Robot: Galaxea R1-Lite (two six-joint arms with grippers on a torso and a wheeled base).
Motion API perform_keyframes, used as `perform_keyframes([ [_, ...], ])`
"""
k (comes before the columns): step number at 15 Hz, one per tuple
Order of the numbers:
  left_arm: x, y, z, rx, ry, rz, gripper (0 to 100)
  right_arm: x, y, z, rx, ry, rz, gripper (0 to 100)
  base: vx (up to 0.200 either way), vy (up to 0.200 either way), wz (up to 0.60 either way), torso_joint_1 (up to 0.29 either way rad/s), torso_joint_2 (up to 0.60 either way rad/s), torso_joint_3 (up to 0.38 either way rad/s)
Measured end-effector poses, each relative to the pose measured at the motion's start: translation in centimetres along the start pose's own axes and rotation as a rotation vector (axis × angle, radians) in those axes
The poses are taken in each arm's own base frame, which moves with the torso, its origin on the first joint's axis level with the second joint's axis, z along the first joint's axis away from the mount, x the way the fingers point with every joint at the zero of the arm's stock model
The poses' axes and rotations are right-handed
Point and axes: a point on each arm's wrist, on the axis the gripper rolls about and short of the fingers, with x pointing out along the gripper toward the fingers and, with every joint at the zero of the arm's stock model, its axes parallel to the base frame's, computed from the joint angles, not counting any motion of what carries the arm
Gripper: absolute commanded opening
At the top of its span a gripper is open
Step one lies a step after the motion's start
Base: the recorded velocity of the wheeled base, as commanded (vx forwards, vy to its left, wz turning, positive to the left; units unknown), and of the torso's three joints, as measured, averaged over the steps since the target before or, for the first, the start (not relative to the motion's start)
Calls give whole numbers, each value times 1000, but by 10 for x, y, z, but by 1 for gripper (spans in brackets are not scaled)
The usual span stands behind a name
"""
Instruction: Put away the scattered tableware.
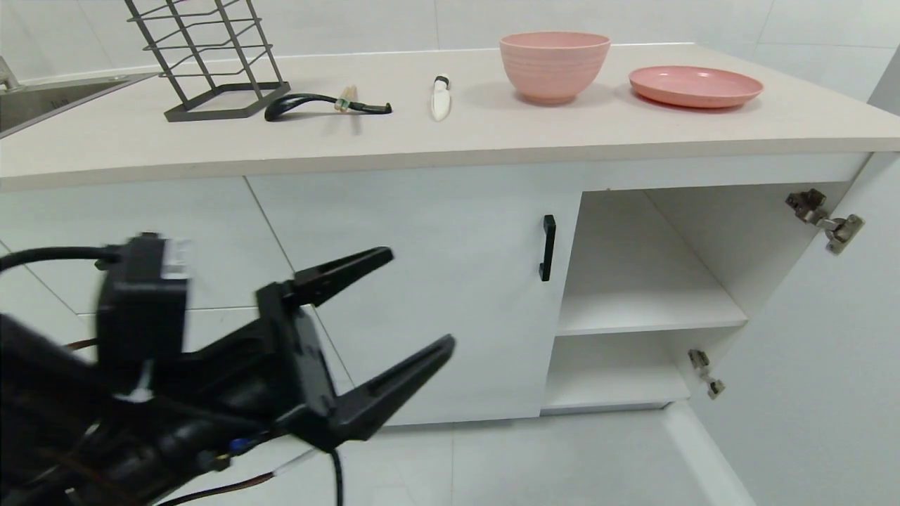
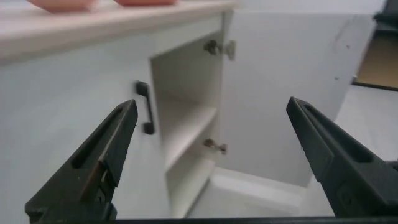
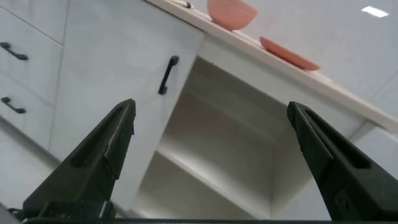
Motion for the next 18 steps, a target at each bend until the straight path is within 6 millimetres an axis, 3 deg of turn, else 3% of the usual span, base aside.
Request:
perform_keyframes([
  [2, -44, -3, 23, 64, -29, 90, 100, -9, 8, -6, 28, 21, 11, 100, 0, 0, 0, 0, 0, 0],
  [5, -108, -25, 45, 137, -45, 227, 100, -18, 14, -11, 47, 51, -32, 100, 0, 0, 0, 0, 0, 0],
  [9, -176, -73, 33, 127, 57, 372, 100, -23, 17, -25, 161, 200, -181, 100, 0, 0, 0, 0, 0, 0],
  [13, -213, -102, -26, -32, 348, 606, 100, -30, 25, -48, 272, 451, -282, 100, 0, 0, 0, 0, 0, 0],
  [18, -222, -108, -34, 45, 312, 815, 100, -33, 27, -53, 295, 517, -302, 100, 0, 0, 0, 0, 0, 0],
])
